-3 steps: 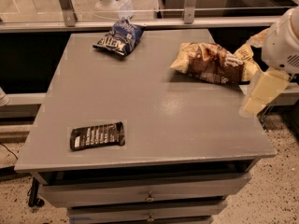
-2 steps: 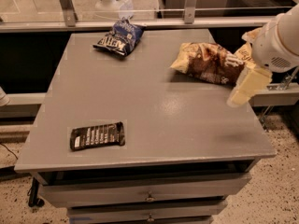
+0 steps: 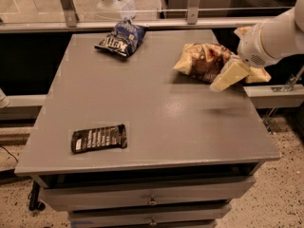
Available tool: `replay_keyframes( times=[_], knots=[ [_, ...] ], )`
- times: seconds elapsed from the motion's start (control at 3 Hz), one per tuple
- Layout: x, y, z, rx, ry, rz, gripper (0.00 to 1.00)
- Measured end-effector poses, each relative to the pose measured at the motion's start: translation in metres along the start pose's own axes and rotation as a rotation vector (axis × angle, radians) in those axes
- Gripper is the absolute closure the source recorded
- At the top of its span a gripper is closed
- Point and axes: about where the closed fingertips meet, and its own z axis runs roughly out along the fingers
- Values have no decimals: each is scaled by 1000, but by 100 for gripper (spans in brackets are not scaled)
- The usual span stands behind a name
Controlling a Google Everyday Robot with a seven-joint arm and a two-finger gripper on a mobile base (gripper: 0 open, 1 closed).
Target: Pick brown chip bag
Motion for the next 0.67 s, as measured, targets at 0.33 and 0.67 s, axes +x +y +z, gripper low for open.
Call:
replay_keyframes(
  times=[0.33,0.67],
  knots=[
    [-5,-11,29,-16,-76,83,0],
    [-7,-12,56,-53,-121,158,18]
  ],
)
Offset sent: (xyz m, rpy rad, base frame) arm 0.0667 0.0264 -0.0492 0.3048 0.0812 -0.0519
